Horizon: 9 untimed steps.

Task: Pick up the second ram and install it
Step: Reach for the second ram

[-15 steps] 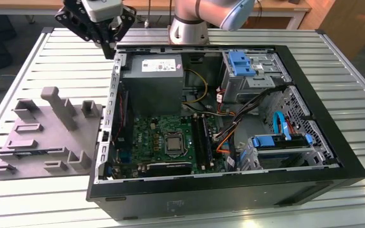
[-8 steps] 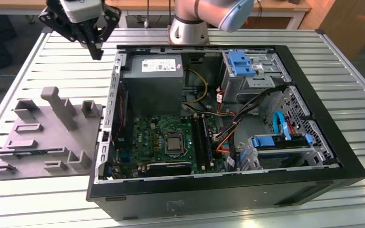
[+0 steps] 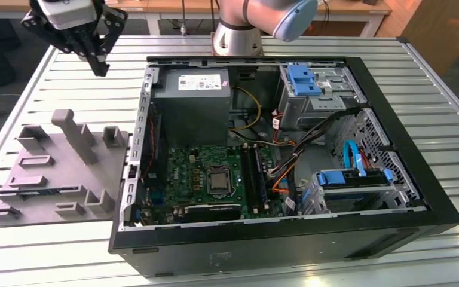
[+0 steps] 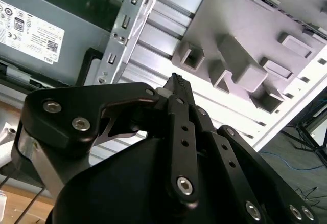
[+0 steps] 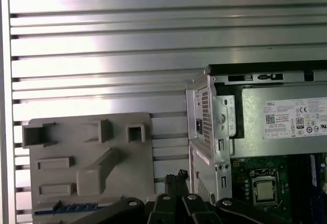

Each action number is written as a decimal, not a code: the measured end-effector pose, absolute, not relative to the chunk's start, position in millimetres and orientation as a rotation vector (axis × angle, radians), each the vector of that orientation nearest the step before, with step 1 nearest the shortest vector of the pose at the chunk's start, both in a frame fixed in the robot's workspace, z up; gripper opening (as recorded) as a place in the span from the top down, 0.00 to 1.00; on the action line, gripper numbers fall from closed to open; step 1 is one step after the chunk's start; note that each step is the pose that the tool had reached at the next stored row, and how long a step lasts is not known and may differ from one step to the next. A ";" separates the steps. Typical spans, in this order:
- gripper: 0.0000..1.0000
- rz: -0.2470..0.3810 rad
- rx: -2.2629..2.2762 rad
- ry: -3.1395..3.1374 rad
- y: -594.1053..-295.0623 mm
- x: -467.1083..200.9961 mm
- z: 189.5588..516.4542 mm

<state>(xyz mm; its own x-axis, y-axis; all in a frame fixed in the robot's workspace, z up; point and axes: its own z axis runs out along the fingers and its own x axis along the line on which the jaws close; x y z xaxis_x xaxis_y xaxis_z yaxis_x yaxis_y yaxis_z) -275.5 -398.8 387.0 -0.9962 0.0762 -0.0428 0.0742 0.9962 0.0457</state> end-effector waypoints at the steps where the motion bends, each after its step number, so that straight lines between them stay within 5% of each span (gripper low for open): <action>1: 0.89 0.068 0.116 3.094 -398.8 -279.5 386.8; 9: 0.89 0.069 0.117 3.090 -398.8 -306.6 385.5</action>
<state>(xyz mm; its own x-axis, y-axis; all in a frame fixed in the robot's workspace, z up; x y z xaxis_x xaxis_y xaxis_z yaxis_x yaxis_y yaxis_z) -306.6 -398.8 385.5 -0.9960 0.0763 -0.0464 0.0742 0.9962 0.0462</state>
